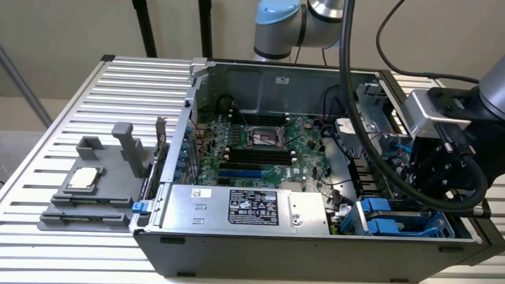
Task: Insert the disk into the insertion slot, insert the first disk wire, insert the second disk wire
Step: 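Insert the first disk wire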
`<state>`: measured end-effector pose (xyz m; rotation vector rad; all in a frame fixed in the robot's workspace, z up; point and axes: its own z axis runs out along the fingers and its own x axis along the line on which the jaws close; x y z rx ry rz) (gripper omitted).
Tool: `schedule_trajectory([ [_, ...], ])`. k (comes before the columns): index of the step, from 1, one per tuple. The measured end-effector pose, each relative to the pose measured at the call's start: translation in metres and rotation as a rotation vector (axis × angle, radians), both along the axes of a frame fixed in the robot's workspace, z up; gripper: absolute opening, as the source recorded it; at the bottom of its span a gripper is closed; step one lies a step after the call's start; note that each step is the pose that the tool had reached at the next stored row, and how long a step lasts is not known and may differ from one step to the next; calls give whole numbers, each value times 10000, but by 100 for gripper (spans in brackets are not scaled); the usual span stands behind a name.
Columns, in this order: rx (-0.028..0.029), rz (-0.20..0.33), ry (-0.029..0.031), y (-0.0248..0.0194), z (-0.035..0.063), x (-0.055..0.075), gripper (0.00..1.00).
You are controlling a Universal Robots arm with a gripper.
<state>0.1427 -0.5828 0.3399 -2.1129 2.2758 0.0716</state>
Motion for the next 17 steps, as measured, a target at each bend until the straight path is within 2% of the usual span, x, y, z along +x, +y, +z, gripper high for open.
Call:
schedule_trajectory([
  [17, -80, 0, -4, 0, -39, 10, 16],
])
